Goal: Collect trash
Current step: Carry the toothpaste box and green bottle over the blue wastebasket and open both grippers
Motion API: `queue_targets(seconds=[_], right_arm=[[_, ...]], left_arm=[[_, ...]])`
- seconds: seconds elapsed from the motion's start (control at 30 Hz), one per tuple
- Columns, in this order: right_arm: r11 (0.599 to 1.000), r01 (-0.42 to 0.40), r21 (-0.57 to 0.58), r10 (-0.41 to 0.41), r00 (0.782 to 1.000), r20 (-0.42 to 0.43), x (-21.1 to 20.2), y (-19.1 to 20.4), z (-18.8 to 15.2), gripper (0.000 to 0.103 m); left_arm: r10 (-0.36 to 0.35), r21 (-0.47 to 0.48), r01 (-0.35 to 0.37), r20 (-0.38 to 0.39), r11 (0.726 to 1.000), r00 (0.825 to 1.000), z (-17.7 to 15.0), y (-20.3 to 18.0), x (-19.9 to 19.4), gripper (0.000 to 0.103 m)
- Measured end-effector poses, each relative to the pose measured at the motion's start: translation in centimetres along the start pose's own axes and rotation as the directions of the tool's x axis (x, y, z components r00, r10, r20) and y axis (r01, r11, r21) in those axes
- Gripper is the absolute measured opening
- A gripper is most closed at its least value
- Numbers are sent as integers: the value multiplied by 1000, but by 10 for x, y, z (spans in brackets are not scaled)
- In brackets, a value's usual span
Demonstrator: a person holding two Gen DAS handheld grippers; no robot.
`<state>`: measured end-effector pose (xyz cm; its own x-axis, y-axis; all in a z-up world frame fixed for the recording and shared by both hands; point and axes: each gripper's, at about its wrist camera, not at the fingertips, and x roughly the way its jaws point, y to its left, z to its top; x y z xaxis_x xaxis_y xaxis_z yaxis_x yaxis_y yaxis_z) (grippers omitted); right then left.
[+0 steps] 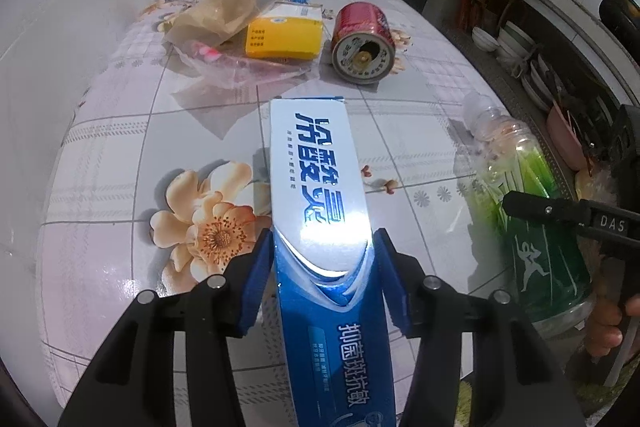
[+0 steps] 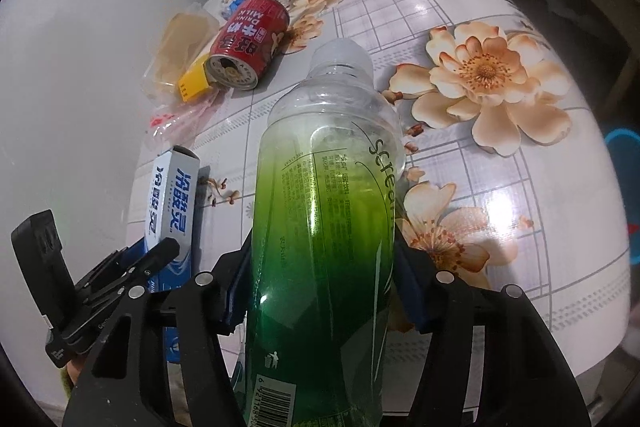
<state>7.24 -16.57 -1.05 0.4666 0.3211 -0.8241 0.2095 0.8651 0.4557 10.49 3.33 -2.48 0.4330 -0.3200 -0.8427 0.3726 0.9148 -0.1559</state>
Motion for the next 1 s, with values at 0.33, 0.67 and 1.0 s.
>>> queue_targets(seconds=[0.33,0.67,1.0], right_arm=[[999,-40,21,39,998,52,-21,-9,-2,57],[994,-81,79,70,989,132,-50,-35,-9,57],[966,-109,233,36,954,298,-114,-110,-36,57]], left_arm=[[-31,26,30,39,999,999,10,-16,-13,49],[-94,112,86,76,990,993,26,-56,-22,49],[-295,273,278,26,921,955,62,-156,-12,48]])
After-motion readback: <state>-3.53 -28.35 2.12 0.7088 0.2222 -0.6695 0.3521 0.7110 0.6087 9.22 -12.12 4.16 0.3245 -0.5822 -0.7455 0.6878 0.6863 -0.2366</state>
